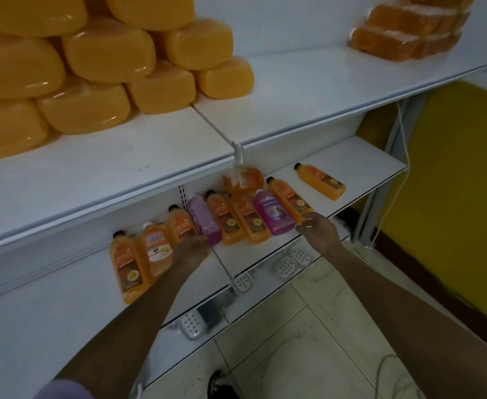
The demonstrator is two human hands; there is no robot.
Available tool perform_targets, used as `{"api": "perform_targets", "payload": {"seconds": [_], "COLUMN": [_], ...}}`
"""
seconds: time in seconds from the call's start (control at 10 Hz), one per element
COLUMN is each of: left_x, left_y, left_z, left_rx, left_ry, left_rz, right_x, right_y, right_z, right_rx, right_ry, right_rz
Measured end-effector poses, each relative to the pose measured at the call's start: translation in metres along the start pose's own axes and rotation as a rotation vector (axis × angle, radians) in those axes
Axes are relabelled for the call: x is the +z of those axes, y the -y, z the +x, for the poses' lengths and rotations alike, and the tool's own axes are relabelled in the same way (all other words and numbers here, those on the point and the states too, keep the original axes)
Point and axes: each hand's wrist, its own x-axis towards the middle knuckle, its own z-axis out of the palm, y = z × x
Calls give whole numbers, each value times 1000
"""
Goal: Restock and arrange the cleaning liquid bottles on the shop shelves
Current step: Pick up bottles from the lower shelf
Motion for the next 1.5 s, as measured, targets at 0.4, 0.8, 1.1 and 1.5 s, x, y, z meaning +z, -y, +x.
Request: {"api": "perform_targets", "payload": {"seconds": [0.4, 0.8, 1.1, 1.5], "left_x": [47, 111, 158, 123], "left_y": [-7, -9, 9, 21], "left_z": [69, 100, 33, 49], "left_rx": [-109, -355, -339, -643], "left_ry": [-241, -680, -713, -539], "left_rz": [-33, 520, 609, -492], "right_x": [37, 59, 65, 60], "right_y": [-24, -50, -49, -52], "right_z": [115, 187, 188, 195], "right_rx": [-111, -417, -226, -377], "right_ry": [224, 344, 472, 482], "right_rz": [-104, -703, -332, -341]}}
